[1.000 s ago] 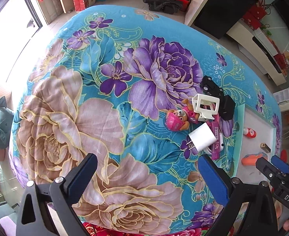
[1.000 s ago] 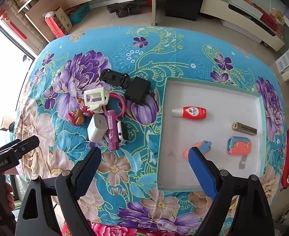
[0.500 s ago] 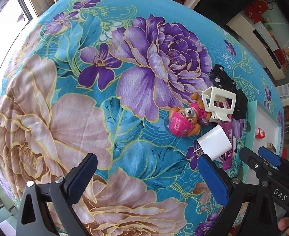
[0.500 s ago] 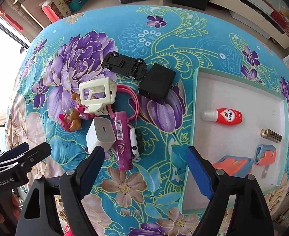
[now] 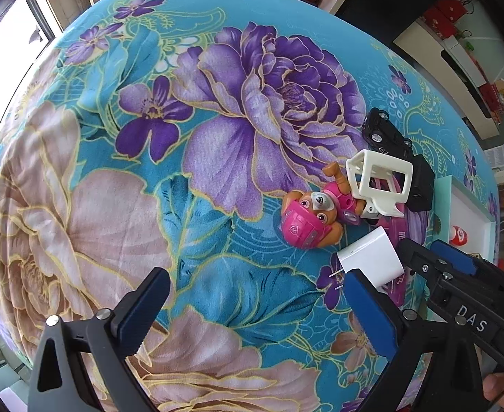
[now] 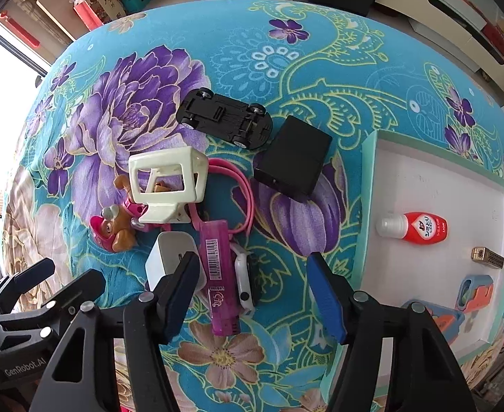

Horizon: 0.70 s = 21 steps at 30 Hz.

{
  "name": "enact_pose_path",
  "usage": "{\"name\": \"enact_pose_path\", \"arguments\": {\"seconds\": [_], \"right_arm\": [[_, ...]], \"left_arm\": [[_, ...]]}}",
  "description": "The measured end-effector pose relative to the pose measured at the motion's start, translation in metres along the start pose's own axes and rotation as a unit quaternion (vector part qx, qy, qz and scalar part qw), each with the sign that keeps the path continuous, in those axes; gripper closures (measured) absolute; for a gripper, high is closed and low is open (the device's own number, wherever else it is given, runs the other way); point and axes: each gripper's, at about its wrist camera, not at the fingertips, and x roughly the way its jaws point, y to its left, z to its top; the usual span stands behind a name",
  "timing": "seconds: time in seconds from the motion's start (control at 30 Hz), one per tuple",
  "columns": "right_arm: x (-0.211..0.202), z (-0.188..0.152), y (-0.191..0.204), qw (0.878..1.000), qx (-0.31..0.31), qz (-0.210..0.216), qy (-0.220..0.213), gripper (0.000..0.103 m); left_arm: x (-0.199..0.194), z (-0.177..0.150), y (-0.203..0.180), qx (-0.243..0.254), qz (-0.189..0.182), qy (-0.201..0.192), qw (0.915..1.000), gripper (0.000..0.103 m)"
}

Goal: Organize rigid objects

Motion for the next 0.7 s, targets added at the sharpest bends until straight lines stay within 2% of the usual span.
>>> {"name": "enact_pose_path", "arguments": {"seconds": [0.37,0.7], "right_arm": [[0.009,0.007,0.018,1.000,-0.014,0.013,0.000,0.072],[0.008,0.008,0.023,0.999,-0.036,0.013,-0.010,0.082]], "left_arm": [[0.001,-0.004,-0.011,0.001,-0.002,0.005,1.0000,0.004],[0.003,-0.007,-0.010,-0.001,-0.010,0.009,0.9999,0.004]]}}
